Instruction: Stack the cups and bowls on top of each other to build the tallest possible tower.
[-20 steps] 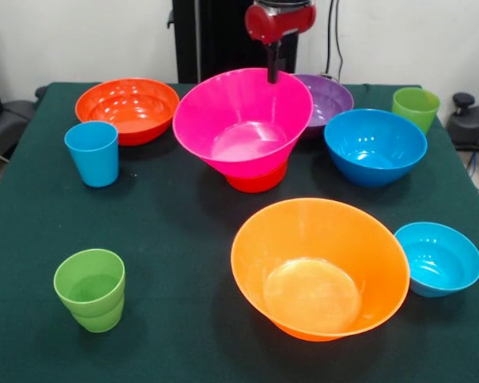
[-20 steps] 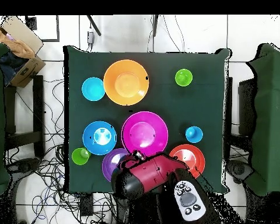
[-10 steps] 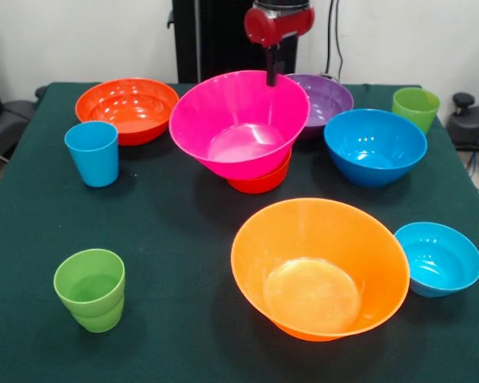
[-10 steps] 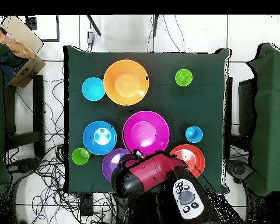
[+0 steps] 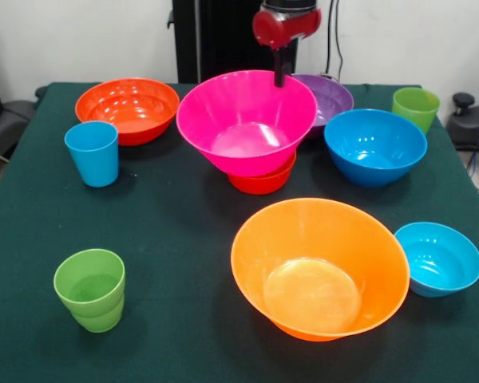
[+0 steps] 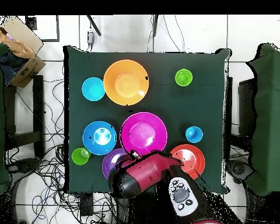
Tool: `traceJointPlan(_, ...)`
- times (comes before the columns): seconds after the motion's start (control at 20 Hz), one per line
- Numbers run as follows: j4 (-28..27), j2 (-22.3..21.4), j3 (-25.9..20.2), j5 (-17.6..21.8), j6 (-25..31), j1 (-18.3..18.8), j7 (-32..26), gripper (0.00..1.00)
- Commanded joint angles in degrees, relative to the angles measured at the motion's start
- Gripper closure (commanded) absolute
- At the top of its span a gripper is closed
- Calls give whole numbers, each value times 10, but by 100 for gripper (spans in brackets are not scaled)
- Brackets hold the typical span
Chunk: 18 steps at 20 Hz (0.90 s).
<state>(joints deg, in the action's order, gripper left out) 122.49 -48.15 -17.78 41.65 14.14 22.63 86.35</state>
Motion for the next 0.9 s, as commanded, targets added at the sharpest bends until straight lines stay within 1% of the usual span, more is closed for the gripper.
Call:
traceJointPlan(0.05,15,16,-13,1,4,-46,62,100)
traceJointPlan(0.3,10,28,15,14,-25,-72,80,100)
traceJointPlan(0.55,8,32,29,15,-38,-81,80,100)
traceJointPlan(0.75,5,39,36,26,-61,-74,70,100)
traceJointPlan(0.9,5,38,40,31,-65,-72,63,100)
